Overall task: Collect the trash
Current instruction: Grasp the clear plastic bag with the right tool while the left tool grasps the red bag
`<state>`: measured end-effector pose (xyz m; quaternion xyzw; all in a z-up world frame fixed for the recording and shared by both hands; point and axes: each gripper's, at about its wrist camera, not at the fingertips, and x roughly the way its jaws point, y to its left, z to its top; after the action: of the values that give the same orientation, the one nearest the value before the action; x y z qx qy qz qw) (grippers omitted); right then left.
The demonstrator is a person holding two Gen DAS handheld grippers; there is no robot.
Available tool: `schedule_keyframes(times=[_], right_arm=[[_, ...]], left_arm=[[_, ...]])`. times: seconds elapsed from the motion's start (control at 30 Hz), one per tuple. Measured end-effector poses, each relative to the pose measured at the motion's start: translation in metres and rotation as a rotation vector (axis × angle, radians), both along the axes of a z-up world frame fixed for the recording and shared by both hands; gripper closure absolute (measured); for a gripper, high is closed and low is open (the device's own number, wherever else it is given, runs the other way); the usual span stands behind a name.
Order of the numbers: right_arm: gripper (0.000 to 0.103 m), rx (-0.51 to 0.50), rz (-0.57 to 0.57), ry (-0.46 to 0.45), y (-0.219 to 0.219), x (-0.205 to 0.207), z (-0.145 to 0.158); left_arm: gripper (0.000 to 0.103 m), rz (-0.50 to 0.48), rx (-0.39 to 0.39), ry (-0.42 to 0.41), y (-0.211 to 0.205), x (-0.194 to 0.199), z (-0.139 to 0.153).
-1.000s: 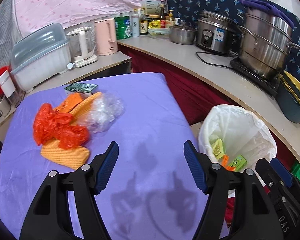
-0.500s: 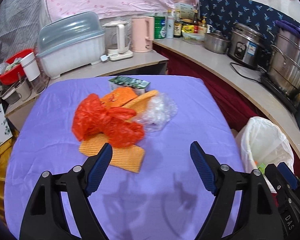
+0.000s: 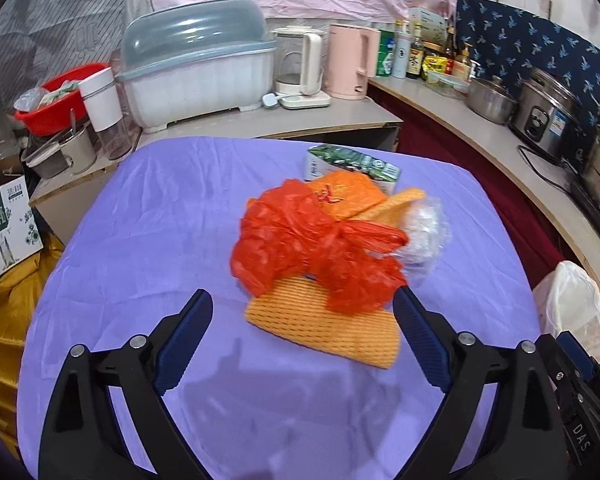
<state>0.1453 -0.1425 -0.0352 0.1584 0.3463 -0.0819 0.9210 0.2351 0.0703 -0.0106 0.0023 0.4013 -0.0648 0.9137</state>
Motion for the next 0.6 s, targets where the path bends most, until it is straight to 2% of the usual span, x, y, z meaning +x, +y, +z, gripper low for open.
schedule_keyframes(times=[0.17, 0.47, 0.6], right_arm=[[0.053, -0.001, 0.028, 0.022, 0.012, 0.03, -0.011], [0.053, 0.022, 0.042, 0.039, 0.017, 0.08, -0.027], [0.053, 0.025, 0.052, 0.04, 0.018, 0.103, -0.03]], left_arm=[[0.015, 0.017, -0.014, 0.022, 0.016, 0.023, -0.012], [0.014, -0.003, -0.018, 0.042, 0.017, 0.057, -0.03], [0.014, -0.023, -0.047, 0.058, 0.015, 0.07, -0.037]])
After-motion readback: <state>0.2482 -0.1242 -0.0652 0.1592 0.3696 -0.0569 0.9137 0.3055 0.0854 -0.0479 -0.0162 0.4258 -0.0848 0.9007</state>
